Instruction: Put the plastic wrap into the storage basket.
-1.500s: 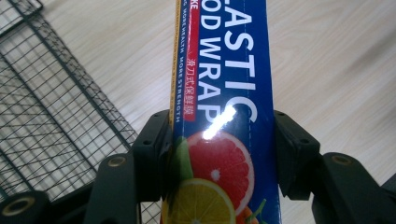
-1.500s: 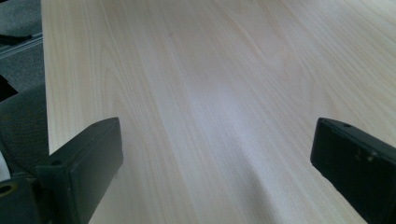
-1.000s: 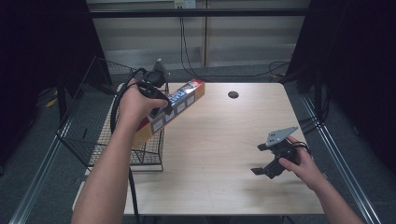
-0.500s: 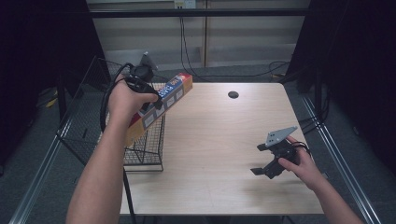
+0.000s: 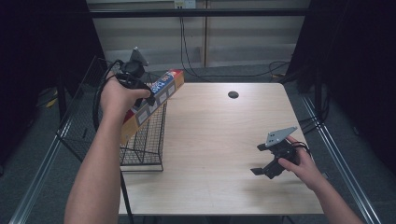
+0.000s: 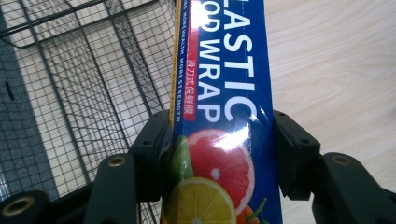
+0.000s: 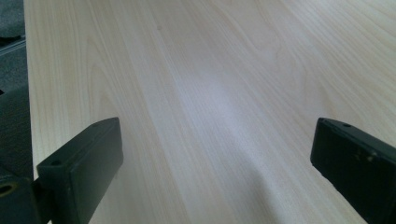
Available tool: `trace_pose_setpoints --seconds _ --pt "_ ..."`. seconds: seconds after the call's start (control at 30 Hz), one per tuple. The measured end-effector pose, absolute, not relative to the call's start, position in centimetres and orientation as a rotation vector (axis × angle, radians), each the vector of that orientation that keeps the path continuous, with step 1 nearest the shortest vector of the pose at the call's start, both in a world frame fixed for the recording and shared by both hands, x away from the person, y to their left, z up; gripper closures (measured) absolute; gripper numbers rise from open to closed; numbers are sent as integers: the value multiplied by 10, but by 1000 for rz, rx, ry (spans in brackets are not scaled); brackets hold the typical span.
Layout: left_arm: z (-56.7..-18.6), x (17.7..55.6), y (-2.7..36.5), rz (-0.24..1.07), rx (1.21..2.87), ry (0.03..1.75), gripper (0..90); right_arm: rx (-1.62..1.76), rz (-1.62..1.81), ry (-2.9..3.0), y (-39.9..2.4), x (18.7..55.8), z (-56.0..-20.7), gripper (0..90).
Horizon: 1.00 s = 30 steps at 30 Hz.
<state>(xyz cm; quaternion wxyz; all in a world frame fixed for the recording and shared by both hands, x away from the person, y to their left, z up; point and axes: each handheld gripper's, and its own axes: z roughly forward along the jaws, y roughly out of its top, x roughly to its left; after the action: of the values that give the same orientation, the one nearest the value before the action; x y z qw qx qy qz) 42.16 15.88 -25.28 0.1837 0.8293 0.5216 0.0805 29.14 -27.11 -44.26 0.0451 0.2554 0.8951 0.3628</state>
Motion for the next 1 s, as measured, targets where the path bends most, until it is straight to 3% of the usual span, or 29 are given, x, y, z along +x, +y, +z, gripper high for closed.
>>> trace_pose_setpoints --seconds 1.0 --pt "-241 424 196 349 2175 1682 455 742 1115 2730 -274 290 -443 24"
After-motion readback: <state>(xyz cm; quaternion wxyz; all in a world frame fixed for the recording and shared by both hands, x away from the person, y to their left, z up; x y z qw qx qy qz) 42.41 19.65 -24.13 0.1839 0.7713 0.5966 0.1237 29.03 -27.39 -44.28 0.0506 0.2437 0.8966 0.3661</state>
